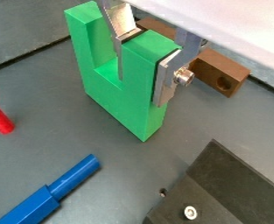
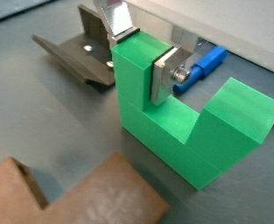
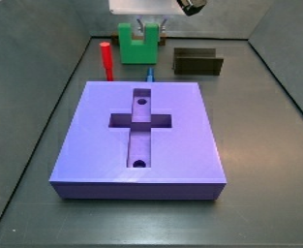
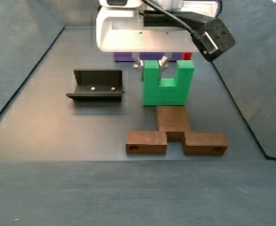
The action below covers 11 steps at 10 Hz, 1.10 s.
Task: Pick up the green object. Move up. Move to above the board. Insert the green object.
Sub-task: Pick up the green object.
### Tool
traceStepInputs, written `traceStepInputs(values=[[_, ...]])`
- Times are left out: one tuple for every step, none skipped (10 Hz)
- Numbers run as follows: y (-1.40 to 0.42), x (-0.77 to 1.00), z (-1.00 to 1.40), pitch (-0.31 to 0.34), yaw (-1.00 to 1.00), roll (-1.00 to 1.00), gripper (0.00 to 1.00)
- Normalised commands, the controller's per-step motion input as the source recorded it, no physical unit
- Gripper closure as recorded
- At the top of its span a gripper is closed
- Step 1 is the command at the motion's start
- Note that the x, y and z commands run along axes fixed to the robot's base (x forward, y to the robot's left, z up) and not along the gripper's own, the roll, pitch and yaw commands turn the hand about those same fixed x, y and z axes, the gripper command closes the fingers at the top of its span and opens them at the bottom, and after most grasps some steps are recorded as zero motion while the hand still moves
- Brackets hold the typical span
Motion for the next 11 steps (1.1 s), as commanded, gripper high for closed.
traceStepInputs(values=[[0.00, 0.00, 0.00, 0.000, 0.00, 0.00, 1.00], [0.00, 0.00, 0.00, 0.000, 0.00, 0.00, 1.00], [0.00, 0.00, 0.00, 0.000, 0.00, 0.00, 1.00], [0.00, 0.00, 0.00, 0.000, 0.00, 0.00, 1.00], [0.00, 0.00, 0.00, 0.000, 0.00, 0.00, 1.00], [0.00, 0.00, 0.00, 0.000, 0.00, 0.00, 1.00], [0.00, 0.00, 0.00, 0.000, 0.00, 0.00, 1.00], [0.00, 0.00, 0.00, 0.000, 0.00, 0.00, 1.00], [0.00, 0.00, 0.00, 0.000, 0.00, 0.00, 1.00], [0.00, 0.00, 0.00, 0.000, 0.00, 0.00, 1.00], [0.00, 0.00, 0.00, 0.000, 0.00, 0.00, 1.00]])
